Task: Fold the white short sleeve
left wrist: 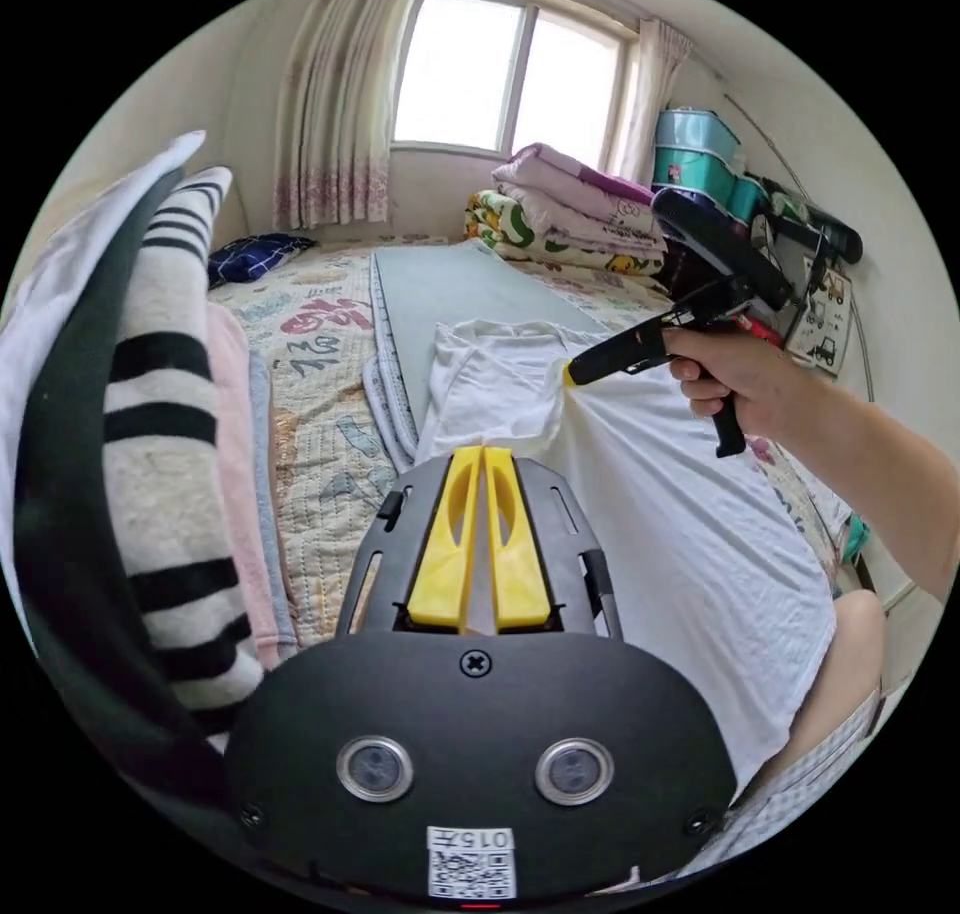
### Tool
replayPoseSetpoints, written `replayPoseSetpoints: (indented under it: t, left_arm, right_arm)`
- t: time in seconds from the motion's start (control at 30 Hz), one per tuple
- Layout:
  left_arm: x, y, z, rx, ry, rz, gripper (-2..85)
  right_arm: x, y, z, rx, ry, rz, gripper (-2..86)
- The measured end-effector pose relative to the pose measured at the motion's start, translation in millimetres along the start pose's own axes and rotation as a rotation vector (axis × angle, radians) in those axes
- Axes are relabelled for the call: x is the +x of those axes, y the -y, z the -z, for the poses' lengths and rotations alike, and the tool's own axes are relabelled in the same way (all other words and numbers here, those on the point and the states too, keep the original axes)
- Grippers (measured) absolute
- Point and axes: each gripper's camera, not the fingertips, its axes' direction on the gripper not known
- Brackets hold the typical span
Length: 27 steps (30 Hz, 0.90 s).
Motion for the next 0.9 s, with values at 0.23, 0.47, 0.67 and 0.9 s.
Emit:
replayPoseSetpoints:
  t: [0.23, 0.47, 0.67, 0.9]
  left_arm:
    - [-28.5, -20.2, 9.0, -0.025, -0.07, 0.022, -0.5]
    - [-38.0, -44.6, 33.0, -0.022, -0.21, -0.062, 1.4]
    - [-36.2, -83.3, 59.1, -0.097, -0.372, -0.169, 4.6]
    - [-68.5, -138.7, 105.4, -0.186, -0.494, -0.091, 6.6]
  right_arm:
    - [-50.4, 0.4, -20.7, -0.153, -0.28, 0.223, 2.4]
    - [62.1, -127.6, 46.8, 0.017, 0.026, -0.083, 9.9]
    - [148.8, -309.2, 100.3, 0.04, 0.074, -0.377, 10.6]
    - [194.0, -435.5, 115.4, 0.011, 0.226, -0.559, 13.3]
